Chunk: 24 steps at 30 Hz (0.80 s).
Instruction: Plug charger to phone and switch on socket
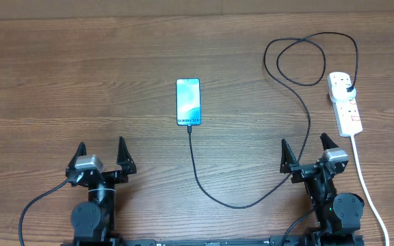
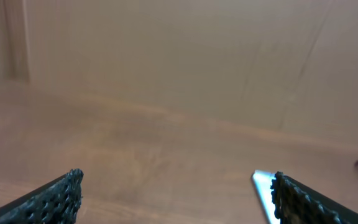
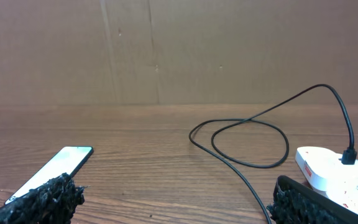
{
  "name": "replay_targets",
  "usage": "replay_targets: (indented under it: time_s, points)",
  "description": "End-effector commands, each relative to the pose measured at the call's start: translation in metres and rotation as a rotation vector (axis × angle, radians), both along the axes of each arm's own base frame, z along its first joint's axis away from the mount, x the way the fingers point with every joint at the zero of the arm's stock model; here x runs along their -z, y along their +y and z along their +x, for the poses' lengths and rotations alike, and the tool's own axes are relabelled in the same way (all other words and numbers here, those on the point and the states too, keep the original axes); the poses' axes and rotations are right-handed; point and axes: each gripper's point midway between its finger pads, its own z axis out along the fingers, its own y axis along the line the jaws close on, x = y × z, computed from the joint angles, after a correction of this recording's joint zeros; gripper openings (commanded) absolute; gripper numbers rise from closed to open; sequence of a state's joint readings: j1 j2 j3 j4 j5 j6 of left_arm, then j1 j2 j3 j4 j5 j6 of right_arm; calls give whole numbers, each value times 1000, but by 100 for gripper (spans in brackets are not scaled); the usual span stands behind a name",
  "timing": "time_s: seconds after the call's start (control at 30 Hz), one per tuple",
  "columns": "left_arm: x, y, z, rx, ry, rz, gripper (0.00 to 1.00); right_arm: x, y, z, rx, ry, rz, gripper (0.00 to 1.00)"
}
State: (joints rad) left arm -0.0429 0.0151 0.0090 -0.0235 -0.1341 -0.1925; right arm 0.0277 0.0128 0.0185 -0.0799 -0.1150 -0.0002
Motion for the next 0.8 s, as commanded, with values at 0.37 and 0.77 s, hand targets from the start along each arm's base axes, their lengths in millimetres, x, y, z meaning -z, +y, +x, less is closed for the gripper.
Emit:
replay_targets:
  time_s: [0.37,0.77]
  points:
    - [10,0,-1,11,49,127,99,2,0,0,1,-2,3,100]
    - [11,-3,-1,29,53,155,100,2,0,0,1,-2,3,100]
